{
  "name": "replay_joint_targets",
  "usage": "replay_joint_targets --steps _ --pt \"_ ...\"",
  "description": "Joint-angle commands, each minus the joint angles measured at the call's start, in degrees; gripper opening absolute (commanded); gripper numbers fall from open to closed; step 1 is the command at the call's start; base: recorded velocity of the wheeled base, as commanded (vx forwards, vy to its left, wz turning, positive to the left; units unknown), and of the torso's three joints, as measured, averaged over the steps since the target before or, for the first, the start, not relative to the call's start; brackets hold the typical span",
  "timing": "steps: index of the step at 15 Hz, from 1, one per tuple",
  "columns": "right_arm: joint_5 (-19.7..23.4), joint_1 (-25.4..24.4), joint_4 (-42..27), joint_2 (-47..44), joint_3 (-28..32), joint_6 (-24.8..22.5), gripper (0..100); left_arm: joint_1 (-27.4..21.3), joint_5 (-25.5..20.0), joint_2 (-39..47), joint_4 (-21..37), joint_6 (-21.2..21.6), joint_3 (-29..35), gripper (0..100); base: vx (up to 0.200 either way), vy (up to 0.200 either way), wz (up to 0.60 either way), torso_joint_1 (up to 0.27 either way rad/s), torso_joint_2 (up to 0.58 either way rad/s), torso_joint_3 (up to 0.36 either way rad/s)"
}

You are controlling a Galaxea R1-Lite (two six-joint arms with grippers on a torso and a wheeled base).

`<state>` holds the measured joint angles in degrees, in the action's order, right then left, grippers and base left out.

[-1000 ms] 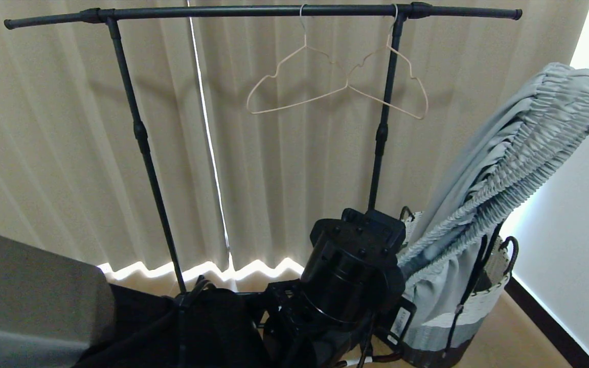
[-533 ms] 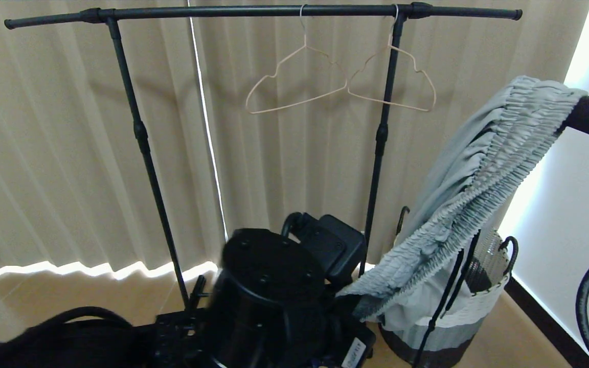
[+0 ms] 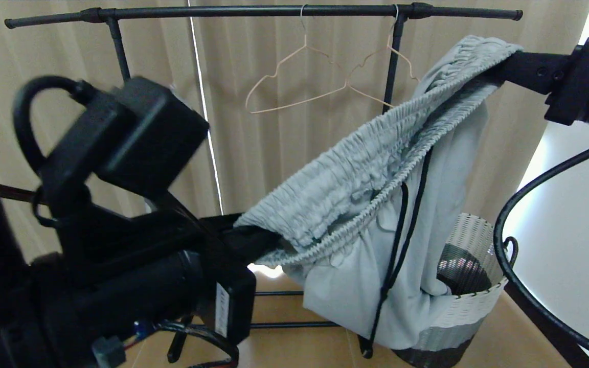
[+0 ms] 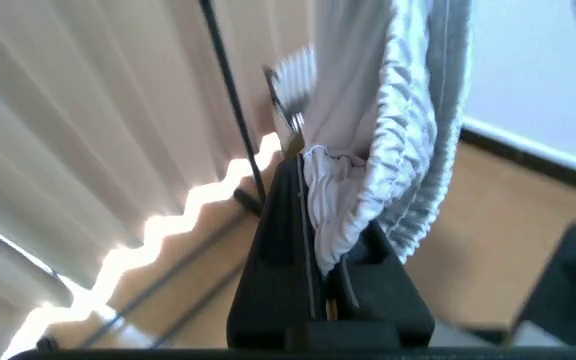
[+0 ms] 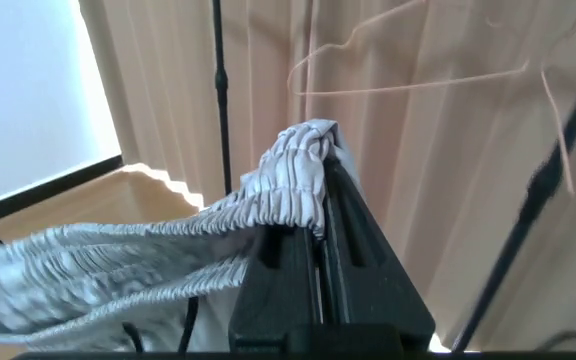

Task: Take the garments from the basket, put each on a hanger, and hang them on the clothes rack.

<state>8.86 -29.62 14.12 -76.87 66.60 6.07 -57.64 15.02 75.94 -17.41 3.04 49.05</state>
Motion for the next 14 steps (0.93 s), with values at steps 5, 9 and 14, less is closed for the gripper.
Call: replay_joint_targets --steps 5,9,14 --pt "0.01 -1.67 0.12 -5.66 11.98 0.26 0 10.00 -0.17 -4.39 0.71 2.50 8.51 0 0.000 0.000 0.00 0.000 0.00 0.000" --pt "0.19 -4.74 0.21 -6.36 15.32 0.26 0 10.09 -0.34 -5.53 4.22 3.20 13.70 0 0.000 0.000 0.00 0.000 0.00 0.000" --pt "-0.16 -4.48 0.03 -7.15 15.40 -0.09 0 13.34 -0.08 -2.28 4.22 11.29 14.49 0 0.000 0.000 0.00 0.000 0.00 0.000"
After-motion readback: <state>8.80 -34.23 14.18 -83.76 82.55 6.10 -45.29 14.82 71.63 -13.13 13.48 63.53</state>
